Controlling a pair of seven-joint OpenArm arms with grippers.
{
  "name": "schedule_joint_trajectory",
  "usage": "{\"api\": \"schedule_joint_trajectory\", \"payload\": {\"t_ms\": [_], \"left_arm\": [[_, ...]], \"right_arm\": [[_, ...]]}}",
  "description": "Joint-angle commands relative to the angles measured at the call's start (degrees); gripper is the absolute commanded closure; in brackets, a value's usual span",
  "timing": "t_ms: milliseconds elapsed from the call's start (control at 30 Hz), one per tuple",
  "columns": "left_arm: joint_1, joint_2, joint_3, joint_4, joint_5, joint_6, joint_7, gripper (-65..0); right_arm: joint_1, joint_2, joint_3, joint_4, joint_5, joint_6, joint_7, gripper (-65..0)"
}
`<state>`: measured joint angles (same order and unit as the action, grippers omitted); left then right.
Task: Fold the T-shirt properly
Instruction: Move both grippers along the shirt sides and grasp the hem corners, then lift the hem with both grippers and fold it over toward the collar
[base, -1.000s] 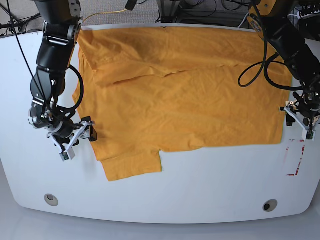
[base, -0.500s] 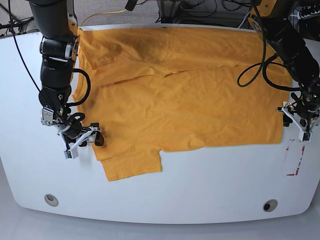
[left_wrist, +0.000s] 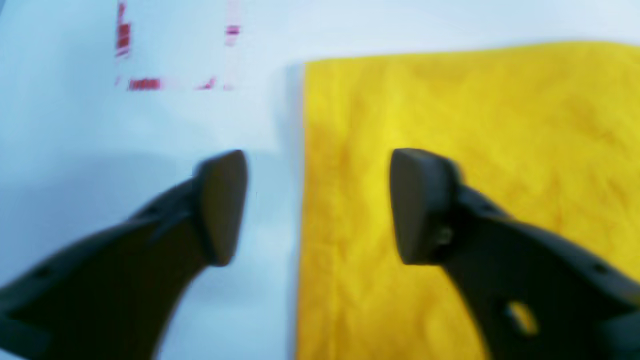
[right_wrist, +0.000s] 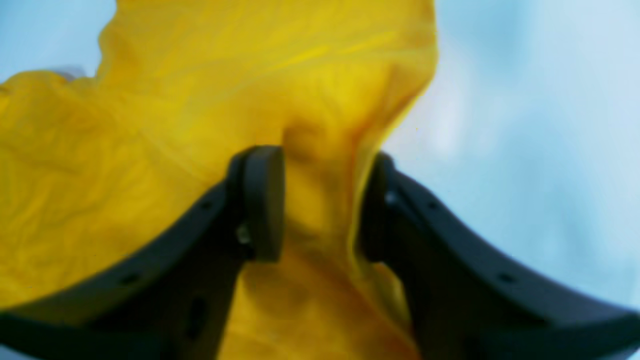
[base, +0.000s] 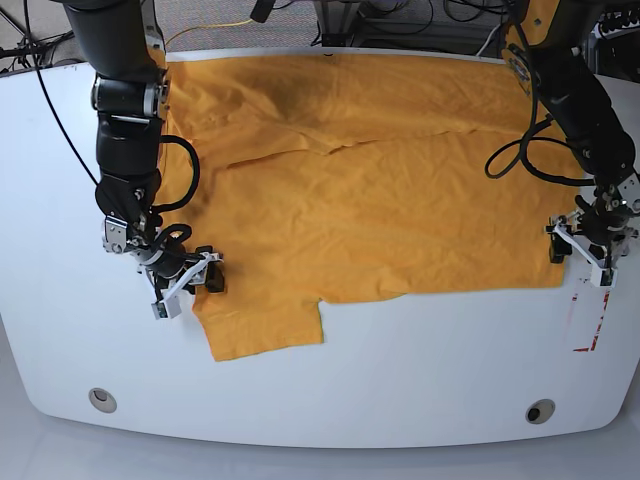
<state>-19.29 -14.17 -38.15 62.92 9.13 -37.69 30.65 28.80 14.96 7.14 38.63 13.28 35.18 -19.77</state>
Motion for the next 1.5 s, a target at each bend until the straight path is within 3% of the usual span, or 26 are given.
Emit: {"api": "schedule_joint_trajectory", "payload": {"t_ms": [0,133,267,400,700,967,1000,1067,1133,1200,1367,1467], "left_arm": [[-3.2,-1.3,-0.1,-1.8,-0.7,3.2,-2.9,-49.9],[-6.2,-3.4,0.0,-8.5,-0.7,6.8,-3.5,-51.9],[-10.4,-4.3,0.1,-16.3,-0.7,6.7,-3.7,-51.9],[-12.4,-5.5,4.8,-20.6,-0.7,6.7,-4.8,-51.9],[-12.6,-4.9,9.8,-23.7,-0.8,6.7,-7.7,-51.1],[-12.7,-4.9,10.2,-27.3,-0.6,6.7,-13.3,-13.3],[-12.7,-4.9,10.2,-27.3,-0.6,6.7,-13.3,-9.2],[-12.7,-5.0,10.2,-27.3,-0.7,6.7,-13.4,0.0],[-12.7,-5.1,10.2,-27.3,-0.6,6.4,-13.5,0.0],[-12.7,-5.2,10.2,-27.3,-0.7,5.1,-13.6,0.0],[-12.7,-5.3,9.8,-27.1,-0.7,-2.3,-13.6,0.0],[-12.3,-5.2,9.6,-23.6,-0.8,-2.3,-13.4,0.0]], "right_arm": [[1.1,0.8,0.0,0.5,-0.4,0.2,-0.8,-17.6],[1.1,0.8,0.0,0.6,-0.4,0.2,-0.8,-16.8],[1.1,0.8,0.0,0.6,-0.4,0.2,-0.8,-16.8],[1.1,0.8,0.0,0.7,-0.1,0.2,-0.8,-16.8],[1.1,0.8,0.0,0.8,0.1,0.2,-0.8,-16.6],[1.1,0.8,0.1,0.9,0.1,0.6,-0.8,-15.5],[1.1,0.8,0.1,0.9,0.1,0.6,-0.8,-14.0],[1.1,0.8,0.2,2.2,0.1,0.6,-0.9,-4.9],[1.1,0.8,0.2,4.1,0.0,0.5,-1.3,0.0],[1.1,0.8,0.2,5.1,-0.1,0.4,-1.7,0.0],[1.2,1.1,0.4,8.8,0.2,0.6,-5.8,0.0],[-0.1,1.2,0.4,14.1,0.2,0.6,-9.2,0.0]]}}
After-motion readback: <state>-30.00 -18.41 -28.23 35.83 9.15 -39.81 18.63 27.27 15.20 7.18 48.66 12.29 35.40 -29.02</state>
